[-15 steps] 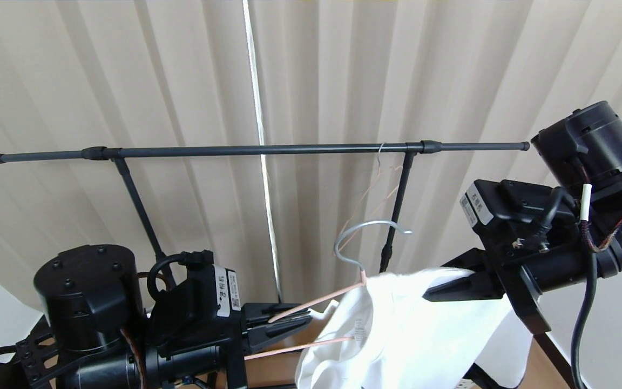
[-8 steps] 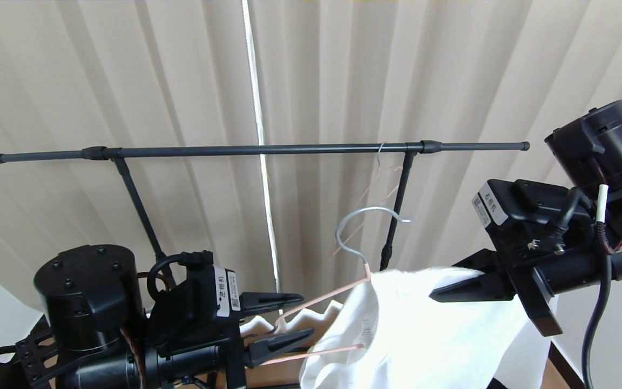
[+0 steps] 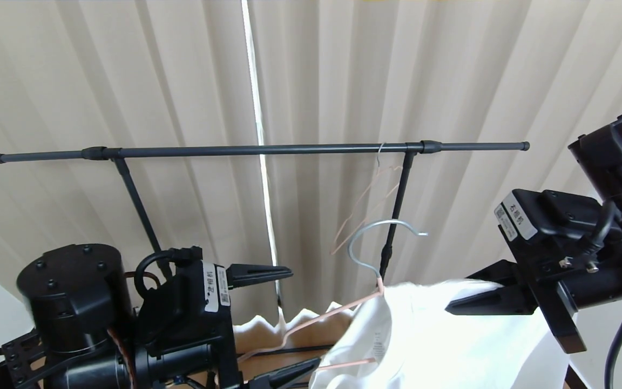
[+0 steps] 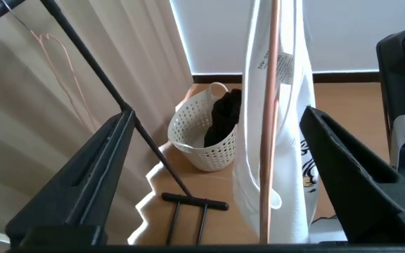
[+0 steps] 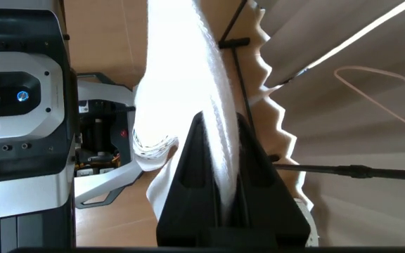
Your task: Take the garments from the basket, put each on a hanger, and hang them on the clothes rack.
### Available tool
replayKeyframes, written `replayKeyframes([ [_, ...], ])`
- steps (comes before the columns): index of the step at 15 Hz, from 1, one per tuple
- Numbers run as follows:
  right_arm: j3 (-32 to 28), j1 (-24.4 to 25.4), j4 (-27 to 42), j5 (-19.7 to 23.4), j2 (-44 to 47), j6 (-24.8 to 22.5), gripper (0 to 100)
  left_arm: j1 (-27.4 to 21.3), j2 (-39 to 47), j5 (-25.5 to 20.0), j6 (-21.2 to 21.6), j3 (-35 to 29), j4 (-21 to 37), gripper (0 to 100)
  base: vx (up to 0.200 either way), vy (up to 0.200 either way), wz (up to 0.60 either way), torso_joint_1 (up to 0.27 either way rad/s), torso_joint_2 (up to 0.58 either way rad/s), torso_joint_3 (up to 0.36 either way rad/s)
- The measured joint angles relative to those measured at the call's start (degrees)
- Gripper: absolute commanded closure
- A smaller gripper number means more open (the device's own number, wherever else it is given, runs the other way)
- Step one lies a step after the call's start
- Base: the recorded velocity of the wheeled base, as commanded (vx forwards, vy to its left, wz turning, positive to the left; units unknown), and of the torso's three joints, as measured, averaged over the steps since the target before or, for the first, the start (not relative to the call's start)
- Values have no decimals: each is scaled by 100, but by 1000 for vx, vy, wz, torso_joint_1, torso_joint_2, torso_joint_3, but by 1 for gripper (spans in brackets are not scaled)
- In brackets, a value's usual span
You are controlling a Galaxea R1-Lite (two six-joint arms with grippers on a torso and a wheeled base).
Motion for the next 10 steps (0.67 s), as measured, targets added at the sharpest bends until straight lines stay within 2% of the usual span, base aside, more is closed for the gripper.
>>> replayKeyframes([
  [2, -7, -74, -27, -2, -50, 12, 100, 66, -205, 55, -211, 108, 2, 0, 0, 0, 0, 0, 0, 0],
  [5, -74, -223, -62, -24, -89, 20, 100, 251, -621, 551, -501, 343, 20, 0, 0, 0, 0, 0, 0, 0],
  [8, -155, -289, -71, -102, -91, 66, 100, 352, -1026, 792, -1525, 444, 50, 0, 0, 0, 0, 0, 0, 0],
  [10, -199, -315, -88, -321, -91, 200, 100, 383, -1213, 1074, -1992, 474, 115, 0, 0, 0, 0, 0, 0, 0],
])
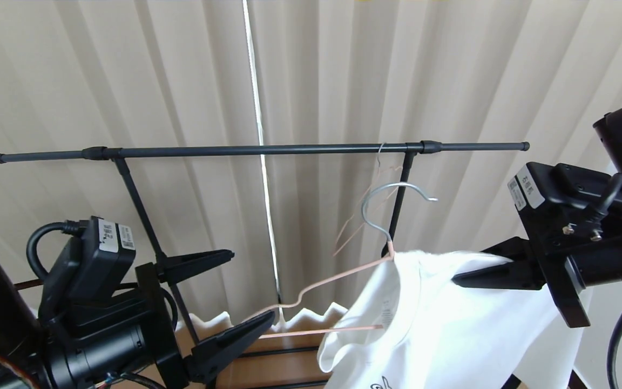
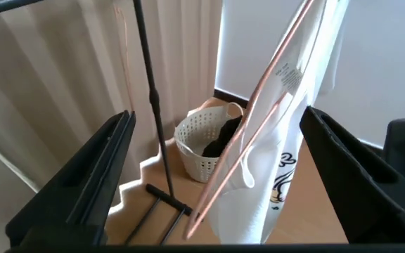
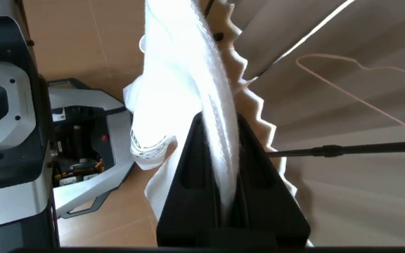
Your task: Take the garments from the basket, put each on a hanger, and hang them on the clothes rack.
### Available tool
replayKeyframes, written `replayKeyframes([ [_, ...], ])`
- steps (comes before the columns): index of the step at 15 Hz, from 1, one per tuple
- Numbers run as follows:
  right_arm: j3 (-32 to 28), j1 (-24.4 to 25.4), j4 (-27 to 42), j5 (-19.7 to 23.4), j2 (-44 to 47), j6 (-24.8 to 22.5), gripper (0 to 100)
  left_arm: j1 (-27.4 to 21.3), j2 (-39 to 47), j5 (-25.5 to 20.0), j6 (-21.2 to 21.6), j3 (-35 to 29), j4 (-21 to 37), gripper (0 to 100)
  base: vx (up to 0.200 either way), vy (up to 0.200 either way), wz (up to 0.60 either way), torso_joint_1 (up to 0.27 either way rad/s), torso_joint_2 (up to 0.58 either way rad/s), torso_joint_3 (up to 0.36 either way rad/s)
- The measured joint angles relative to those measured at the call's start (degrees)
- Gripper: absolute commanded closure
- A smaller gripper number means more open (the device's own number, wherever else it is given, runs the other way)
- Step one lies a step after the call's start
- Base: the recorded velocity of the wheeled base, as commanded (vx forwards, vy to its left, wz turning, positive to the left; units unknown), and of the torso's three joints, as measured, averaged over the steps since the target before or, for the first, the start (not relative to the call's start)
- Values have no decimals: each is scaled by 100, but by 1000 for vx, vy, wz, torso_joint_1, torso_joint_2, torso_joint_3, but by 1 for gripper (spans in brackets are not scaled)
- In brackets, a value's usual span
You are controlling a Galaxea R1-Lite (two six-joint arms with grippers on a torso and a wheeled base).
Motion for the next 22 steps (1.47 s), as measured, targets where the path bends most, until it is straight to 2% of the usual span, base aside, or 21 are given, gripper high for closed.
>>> replayKeyframes([
  [2, -29, -10, -98, -227, 0, 90, 100, 33, -107, 126, -156, 20, 244, 0, 0, 0, 0, 0, 0, 0],
  [6, 23, 6, -396, -870, -17, 307, 100, 77, -334, 605, -658, -206, 1810, 0, 0, 0, 0, 0, 0, 0],
  [8, 130, 26, -768, -1065, -66, 313, 100, 39, -373, 1024, -998, -507, 2633, 0, 0, 0, 0, 0, 0, 0],
  [10, 279, 54, -1170, -1182, -88, 345, 100, -39, -383, 1262, -1236, -739, 3103, 0, 0, 0, 0, 0, 0, 0],
  [11, 402, 116, -1526, -1336, -90, 406, 100, -122, -378, 1480, -1447, -833, 3536, 0, 0, 0, 0, 0, 0, 0],
  [12, 541, 222, -1735, -1506, -91, 532, 100, -234, -343, 1705, -1658, -953, 3740, 0, 0, 0, 0, 0, 0, 0],
  [16, 889, 638, -2389, -2033, -52, 951, 100, -689, 2, 2465, -2247, -1063, 3846, 0, 0, 0, 0, 0, 0, 0],
  [18, 979, 742, -2732, -2147, -2, 1195, 100, -896, 190, 2779, -2430, -1083, 3844, 0, 0, 0, 0, 0, 0, 0],
  [20, 1023, 929, -2912, -2215, 55, 1629, 100, -1191, 479, 3368, -2704, -1190, 3844, 0, 0, 0, 0, 0, 0, 0],
  [22, 1040, 1020, -3076, -2228, 85, 1760, 100, -1384, 763, 3639, -2849, -1351, 3846, 0, 0, 0, 0, 0, 0, 0],
])
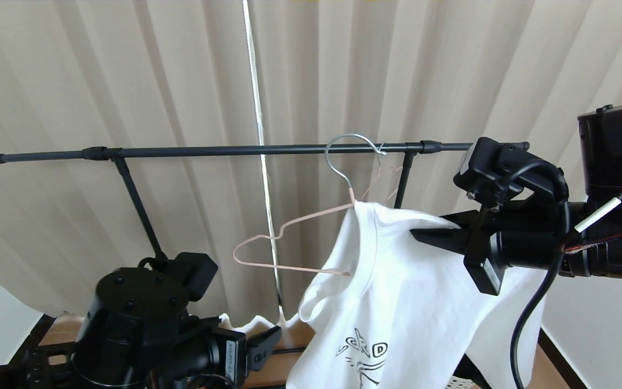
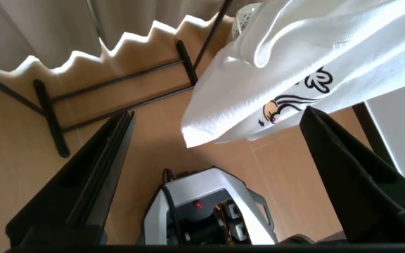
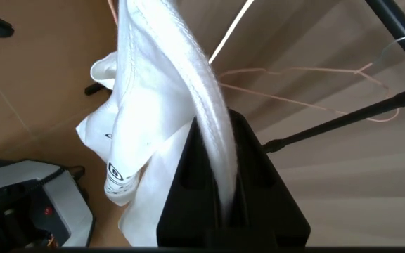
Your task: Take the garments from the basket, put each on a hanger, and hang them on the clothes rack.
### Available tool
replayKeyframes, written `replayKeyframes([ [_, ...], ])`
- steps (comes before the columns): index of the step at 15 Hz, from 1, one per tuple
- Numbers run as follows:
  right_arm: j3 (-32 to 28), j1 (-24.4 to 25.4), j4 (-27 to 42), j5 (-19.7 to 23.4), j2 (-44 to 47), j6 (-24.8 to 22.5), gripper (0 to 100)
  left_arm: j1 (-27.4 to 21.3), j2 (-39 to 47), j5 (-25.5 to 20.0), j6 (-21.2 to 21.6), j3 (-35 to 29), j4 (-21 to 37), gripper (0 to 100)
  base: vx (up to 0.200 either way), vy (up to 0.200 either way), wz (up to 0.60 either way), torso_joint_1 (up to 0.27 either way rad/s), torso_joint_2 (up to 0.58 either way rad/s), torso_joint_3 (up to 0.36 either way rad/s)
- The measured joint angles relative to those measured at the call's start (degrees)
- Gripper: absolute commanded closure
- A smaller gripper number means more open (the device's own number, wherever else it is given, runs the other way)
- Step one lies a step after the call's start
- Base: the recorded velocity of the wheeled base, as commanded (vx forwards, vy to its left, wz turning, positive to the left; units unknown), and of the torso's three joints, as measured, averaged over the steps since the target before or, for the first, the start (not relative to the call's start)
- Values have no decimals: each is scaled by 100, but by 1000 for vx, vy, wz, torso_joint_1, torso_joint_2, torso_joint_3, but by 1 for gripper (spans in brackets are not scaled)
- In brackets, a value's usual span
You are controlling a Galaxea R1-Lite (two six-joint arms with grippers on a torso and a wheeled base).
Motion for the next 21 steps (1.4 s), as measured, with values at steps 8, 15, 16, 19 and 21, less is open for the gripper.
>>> replayKeyframes([
  [8, 66, 227, -246, -9, 66, 450, 100, -221, 1078, 964, -104, -811, -33, 0, 0, 0, 0, 0, 0, 0],
  [15, 140, 251, -243, 22, -133, 461, 100, -221, 1988, 1723, -266, -1176, -119, 0, 0, 0, 0, 0, 0, 0],
  [16, 176, 251, -245, 24, -199, 460, 100, -221, 2074, 1758, -268, -1185, -161, 100, 0, 0, 0, 0, 0, 0],
  [19, 311, 234, -240, 33, -358, 468, 100, -226, 2172, 1840, -260, -1190, -185, 100, 0, 0, 0, 0, 0, 0],
  [21, 394, 196, -245, 37, -424, 583, 100, -227, 2122, 1868, -244, -1174, -180, 100, 0, 0, 0, 0, 0, 0],
])
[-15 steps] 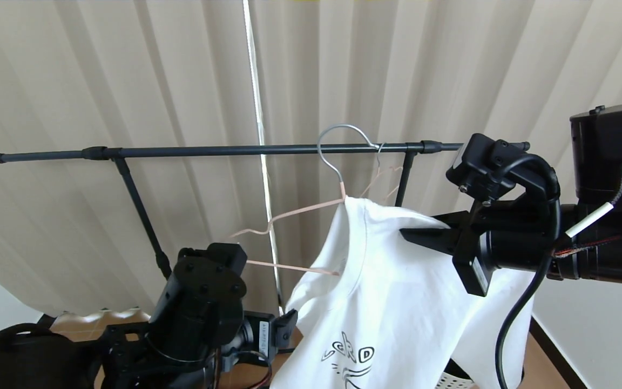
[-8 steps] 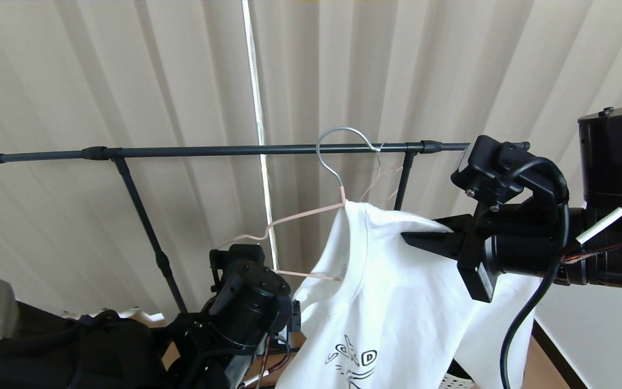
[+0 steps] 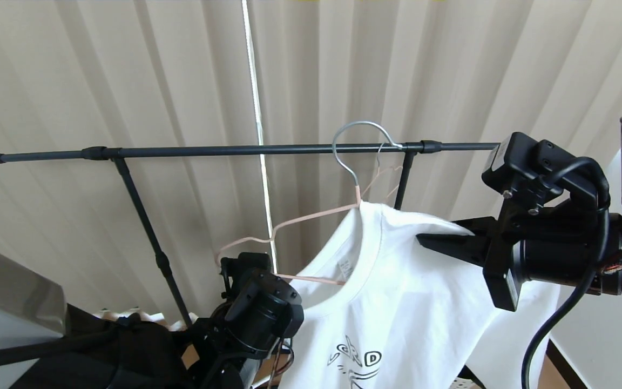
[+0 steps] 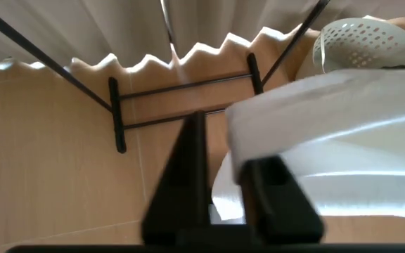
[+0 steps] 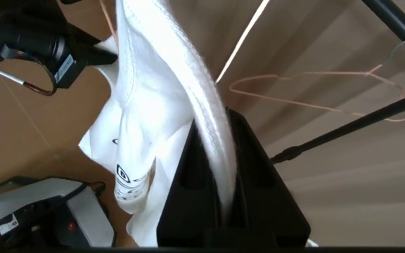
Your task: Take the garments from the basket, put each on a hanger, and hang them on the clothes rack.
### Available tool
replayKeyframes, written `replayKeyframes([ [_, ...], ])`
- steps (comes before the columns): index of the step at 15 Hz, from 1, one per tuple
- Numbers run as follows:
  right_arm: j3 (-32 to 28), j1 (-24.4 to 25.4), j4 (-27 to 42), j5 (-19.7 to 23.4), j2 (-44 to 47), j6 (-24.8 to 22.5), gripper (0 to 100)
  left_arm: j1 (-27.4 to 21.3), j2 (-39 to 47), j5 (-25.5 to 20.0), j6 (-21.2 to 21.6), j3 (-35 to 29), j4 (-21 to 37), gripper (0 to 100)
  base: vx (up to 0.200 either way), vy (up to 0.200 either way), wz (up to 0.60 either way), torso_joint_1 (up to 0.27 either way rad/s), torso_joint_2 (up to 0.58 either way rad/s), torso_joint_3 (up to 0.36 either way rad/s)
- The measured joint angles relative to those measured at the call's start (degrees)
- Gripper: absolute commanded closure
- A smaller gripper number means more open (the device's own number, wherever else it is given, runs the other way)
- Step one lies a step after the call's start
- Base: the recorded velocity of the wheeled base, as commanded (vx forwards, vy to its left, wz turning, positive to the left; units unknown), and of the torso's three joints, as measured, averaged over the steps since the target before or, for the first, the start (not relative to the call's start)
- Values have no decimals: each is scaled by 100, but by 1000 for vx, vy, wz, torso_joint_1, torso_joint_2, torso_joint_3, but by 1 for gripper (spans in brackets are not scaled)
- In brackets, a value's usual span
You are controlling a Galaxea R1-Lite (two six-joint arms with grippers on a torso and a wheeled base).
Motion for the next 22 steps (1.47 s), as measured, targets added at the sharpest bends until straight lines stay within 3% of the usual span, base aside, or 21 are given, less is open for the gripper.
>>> replayKeyframes([
  [3, 323, -91, -455, 265, -52, 234, 100, 83, -391, 22, 138, 22, 20, 100, 0, 0, 0, 0, 0, 0],
  [8, 1527, -651, -1927, 869, -99, 266, 100, 315, -796, 27, 299, 37, 22, 100, 0, 0, 0, 0, 0, 0],
  [11, 2158, -795, -2659, 1128, -129, 592, 100, 447, -851, 24, 343, 50, 17, 100, 0, 0, 0, 0, 0, 0],
  [20, 2376, -1161, -2782, 1282, -223, 575, 100, 1035, -800, -33, 773, -204, 6, 100, 0, 0, 0, 0, 0, 0],
  [22, 2456, -1213, -2789, 1284, -226, 310, 100, 1134, -778, -45, 881, -295, 5, 100, 0, 0, 0, 0, 0, 0],
])
